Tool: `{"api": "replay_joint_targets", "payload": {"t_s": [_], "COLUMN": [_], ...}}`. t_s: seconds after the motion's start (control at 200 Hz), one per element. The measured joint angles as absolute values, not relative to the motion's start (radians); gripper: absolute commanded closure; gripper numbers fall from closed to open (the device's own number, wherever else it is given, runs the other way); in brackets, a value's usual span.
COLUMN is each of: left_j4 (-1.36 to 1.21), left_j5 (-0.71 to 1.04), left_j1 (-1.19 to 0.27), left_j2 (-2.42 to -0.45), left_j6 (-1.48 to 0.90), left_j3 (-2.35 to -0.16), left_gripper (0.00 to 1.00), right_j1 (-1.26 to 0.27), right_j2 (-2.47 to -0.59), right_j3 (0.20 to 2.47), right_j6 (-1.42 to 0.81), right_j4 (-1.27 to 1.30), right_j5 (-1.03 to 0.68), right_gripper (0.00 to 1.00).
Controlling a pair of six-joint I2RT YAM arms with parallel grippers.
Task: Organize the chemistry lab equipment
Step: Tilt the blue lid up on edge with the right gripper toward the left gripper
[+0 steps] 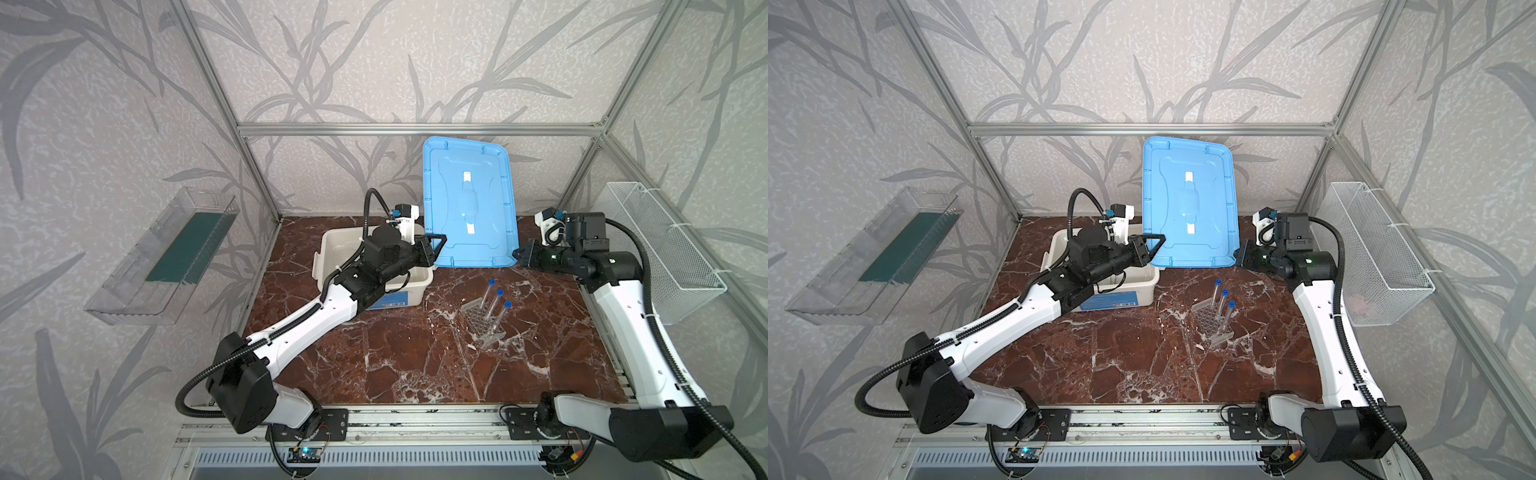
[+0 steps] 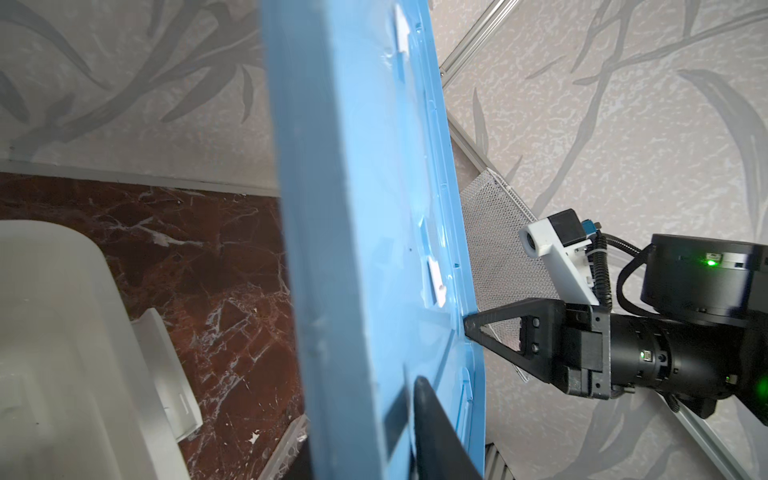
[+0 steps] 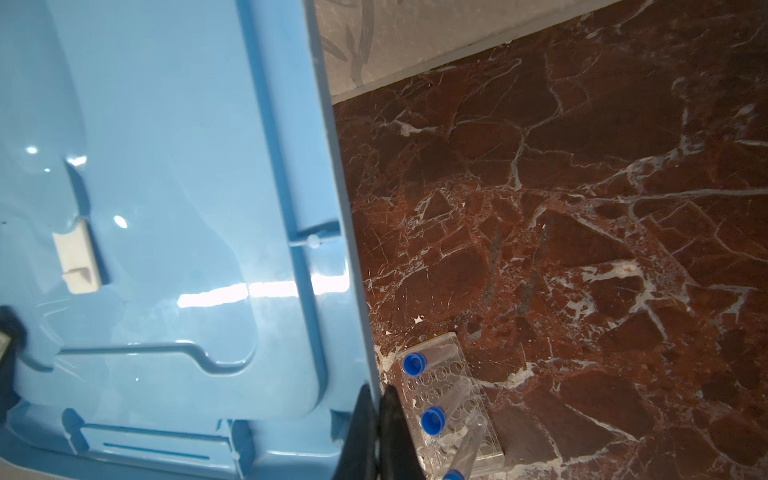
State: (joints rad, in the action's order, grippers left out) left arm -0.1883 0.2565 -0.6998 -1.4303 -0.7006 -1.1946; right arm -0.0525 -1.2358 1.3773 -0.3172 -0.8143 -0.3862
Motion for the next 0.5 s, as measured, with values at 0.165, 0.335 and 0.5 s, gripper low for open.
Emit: {"api": "replay_joint_targets", "payload": {"t_s": [0.165, 0.335, 0.5], "left_j4": [-0.161, -0.046, 0.14], "left_j5": [0.242, 0.176, 0.071], "left_j1": [-0.704, -0.706, -0.709], "left_j2": [-1.414, -1.394, -1.345], "left_j6": [-0.696, -0.619, -0.477], "left_j3": [-1.208, -1.209, -1.211], "left_gripper": [0.94, 0.97, 0.99], "right_j1": [-0.068, -0.086, -0.088], "right_j2": [-1.237, -1.24, -1.24], "right_j3": [1.333, 1.342, 1.411], "right_j6": [-0.34, -0.365, -0.389], "right_j4": [-0.766, -0.741, -0.741], "right_j5": [-0.384, -0.413, -0.442], "right_gripper": [0.71, 0.01, 0.01]}}
